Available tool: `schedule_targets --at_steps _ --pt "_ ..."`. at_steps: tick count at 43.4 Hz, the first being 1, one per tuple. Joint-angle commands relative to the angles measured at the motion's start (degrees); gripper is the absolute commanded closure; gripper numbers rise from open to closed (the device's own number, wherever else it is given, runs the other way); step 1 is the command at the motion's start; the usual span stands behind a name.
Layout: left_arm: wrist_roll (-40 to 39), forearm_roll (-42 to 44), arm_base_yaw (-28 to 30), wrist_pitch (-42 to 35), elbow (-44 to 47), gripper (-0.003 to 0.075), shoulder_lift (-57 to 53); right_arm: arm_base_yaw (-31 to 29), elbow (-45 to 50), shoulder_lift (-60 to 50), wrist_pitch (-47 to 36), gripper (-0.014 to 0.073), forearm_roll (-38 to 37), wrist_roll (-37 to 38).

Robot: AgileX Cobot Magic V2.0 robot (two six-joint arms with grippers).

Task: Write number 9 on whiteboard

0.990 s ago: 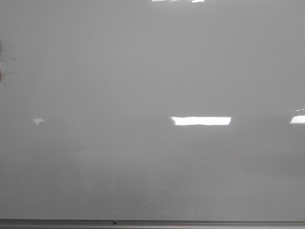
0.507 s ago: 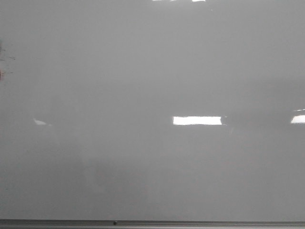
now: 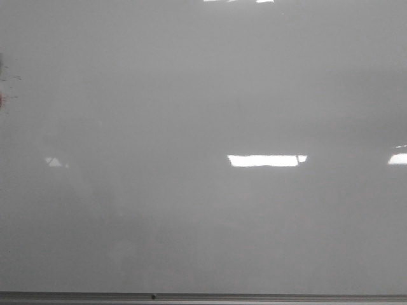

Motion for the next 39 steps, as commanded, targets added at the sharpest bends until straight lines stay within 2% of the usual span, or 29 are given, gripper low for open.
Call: schedule_targets --at_steps 1,2,6,14,24,35,39 --pt "-0.6 0.0 -0.5 -4.8 -2.2 0.0247 1.1 -0.4 -2.1 1.0 -4.0 0.0169 0.4 0.0" --pt "-0.6 0.0 -0.5 -4.8 -2.1 0.0187 1.3 -0.4 -2.1 1.0 -4.0 0.0122 0.4 0.0" --pt "-0.6 0.0 -0.5 -5.0 -1.5 0.0101 1.3 -0.4 -2.1 1.0 -3.9 0.004 0.4 0.0" --pt "-0.5 0.0 -0.6 -4.6 -0.6 0.0101 4.8 -0.4 -2.1 1.0 -3.7 0.0033 0.4 0.0" --pt "-0.5 -1.4 -0.6 -5.2 -4.8 0.0101 25.6 -0.4 -2.1 1.0 -3.3 0.0033 0.4 0.0" --pt "-0.5 -0.9 -0.6 -19.3 -9.0 0.0102 47.8 -0.4 -2.1 1.0 -3.1 0.0033 0.4 0.0" --pt "-0.5 0.0 -0.6 -21.5 -10.6 0.0102 53.2 -0.4 -2.1 1.0 -3.1 0.0033 0.4 0.0"
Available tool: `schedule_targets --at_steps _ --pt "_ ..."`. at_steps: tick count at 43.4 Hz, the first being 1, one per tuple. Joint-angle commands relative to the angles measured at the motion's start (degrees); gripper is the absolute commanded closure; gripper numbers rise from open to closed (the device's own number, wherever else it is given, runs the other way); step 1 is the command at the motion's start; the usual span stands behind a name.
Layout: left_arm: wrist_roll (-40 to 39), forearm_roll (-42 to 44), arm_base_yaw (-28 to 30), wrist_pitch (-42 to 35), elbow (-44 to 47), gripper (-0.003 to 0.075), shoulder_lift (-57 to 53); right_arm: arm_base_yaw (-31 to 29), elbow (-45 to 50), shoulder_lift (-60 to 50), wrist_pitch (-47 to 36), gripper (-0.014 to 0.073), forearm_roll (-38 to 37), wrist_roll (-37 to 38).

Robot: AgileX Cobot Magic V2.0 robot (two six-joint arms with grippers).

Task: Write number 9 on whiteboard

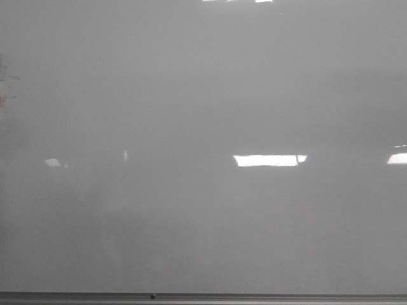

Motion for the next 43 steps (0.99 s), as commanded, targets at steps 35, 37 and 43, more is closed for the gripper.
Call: schedule_targets --at_steps 35,37,43 --pt "-0.5 3.1 -0.4 -23.6 -4.3 0.0658 13.4 -0.4 -2.1 1.0 -4.2 0.0033 0.4 -0.1" --pt "-0.5 3.1 -0.4 -23.6 -4.3 0.068 13.4 -0.4 -2.1 1.0 -4.2 0.0033 0.4 -0.1" --pt "-0.5 3.1 -0.4 -23.6 -4.3 0.0739 13.4 -0.4 -2.1 1.0 -4.2 0.0033 0.4 -0.1"
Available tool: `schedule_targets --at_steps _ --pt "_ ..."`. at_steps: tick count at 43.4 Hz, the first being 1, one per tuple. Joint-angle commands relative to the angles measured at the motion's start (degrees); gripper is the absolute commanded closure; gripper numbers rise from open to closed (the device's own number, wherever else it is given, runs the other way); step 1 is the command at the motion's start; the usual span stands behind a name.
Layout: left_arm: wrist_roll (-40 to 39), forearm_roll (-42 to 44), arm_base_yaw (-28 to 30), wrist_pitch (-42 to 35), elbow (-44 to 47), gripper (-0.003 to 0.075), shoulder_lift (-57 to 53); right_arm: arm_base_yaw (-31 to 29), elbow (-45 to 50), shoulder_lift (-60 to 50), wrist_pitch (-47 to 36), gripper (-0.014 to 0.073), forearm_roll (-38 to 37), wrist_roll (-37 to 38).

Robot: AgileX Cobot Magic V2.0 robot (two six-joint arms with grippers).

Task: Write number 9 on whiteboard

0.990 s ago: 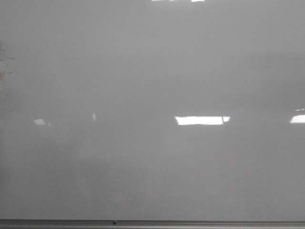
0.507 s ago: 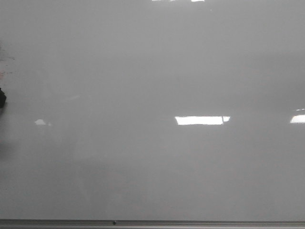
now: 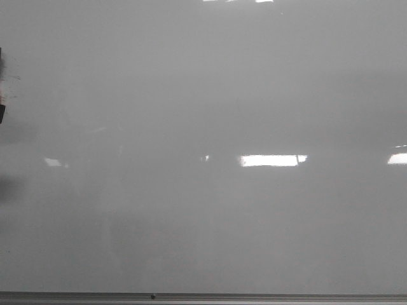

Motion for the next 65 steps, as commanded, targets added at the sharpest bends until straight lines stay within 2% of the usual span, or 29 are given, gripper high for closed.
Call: schedule_targets --at_steps 1,15,23,35,39,50,54,59,65 --pt "-0.5 -0.1 -0.4 -4.7 -1.6 0.0739 -1.5 -0.4 -2.1 1.0 -4.6 0.0033 0.4 -0.2" --pt "-0.5 -0.1 -0.4 -4.0 -1.6 0.0739 -1.7 -0.4 -2.1 1.0 -4.6 0.0033 0.4 -0.2" --pt "-0.6 -0.7 -0.4 -0.4 -1.6 0.0739 -2.2 -0.4 -2.1 1.0 -4.5 0.0033 0.4 -0.2" --pt "-0.7 -8.2 -0.4 7.6 -1.9 0.0739 -8.4 -0.4 -2.1 1.0 -4.5 0.0033 0.4 -0.2" --pt "-0.7 -8.6 -0.4 13.7 -3.2 0.0739 -11.7 -0.4 -2.1 1.0 -4.5 0.0033 0.4 -0.2" --pt "-0.6 -8.7 -0.5 37.9 -12.8 0.0739 -17.4 -0.4 -2.1 1.0 -4.5 0.0033 0.4 -0.2" --pt "2.0 -9.8 -1.9 44.4 -16.8 0.0739 -18.4 -0.4 -2.1 1.0 -4.4 0.0033 0.4 -0.2" --pt "11.9 -18.6 -5.1 55.4 -22.1 0.0739 -18.2 -0.4 -2.2 1.0 -3.0 0.0033 0.4 -0.2" --pt "30.2 -35.7 -9.7 69.0 -27.0 0.0739 -18.0 -0.1 -3.6 2.6 1.3 0.0033 0.7 -0.2"
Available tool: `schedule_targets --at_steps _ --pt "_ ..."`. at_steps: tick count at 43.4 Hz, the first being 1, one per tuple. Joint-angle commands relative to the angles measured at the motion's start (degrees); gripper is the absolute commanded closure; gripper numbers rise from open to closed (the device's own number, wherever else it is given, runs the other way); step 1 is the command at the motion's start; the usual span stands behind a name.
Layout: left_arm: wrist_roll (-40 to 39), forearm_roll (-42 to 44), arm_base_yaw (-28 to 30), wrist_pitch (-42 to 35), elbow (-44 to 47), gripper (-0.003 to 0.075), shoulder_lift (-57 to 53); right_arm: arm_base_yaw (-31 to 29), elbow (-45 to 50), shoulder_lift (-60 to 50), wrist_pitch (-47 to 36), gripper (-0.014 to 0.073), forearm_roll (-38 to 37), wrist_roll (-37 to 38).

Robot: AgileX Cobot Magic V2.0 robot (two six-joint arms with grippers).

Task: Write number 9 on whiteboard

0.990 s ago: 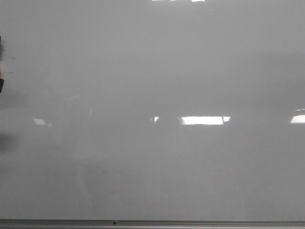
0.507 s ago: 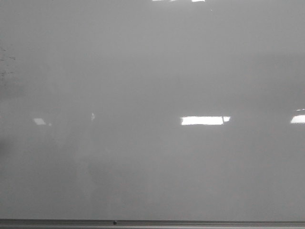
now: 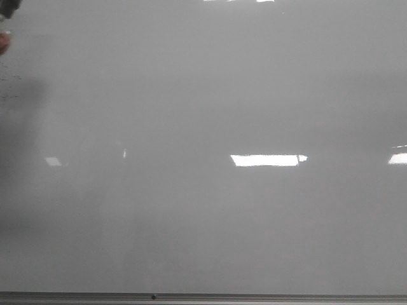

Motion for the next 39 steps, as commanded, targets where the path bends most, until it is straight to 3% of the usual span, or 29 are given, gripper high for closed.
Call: schedule_targets --at_steps 1,8,17,21,27,39 --pt "13.6 -13.4 -3.8 8.1 -5.4 0.0739 -1.2 0.2 -3.4 2.8 -1.0 0.0033 0.8 -0.2" --pt "23.3 -18.7 -8.9 19.4 -8.4 0.0739 -1.1 3.3 -7.9 8.9 5.5 0.0033 5.2 -4.9" --pt "30.6 -18.7 -15.3 28.3 -8.8 0.0739 -1.1 10.6 -18.2 20.6 22.8 0.0033 24.2 -24.9" --pt "31.0 -18.6 -18.1 28.7 -8.8 0.0739 -1.1 13.9 -23.7 25.8 31.6 0.0033 34.5 -33.3" --pt "32.1 -18.6 -21.7 28.7 -8.8 0.0739 -1.1 16.8 -30.3 32.7 37.1 0.0031 47.7 -42.2" --pt "32.2 -18.6 -25.3 28.7 -8.8 0.0739 -1.1 17.4 -38.9 46.7 44.8 0.0031 57.7 -48.2"
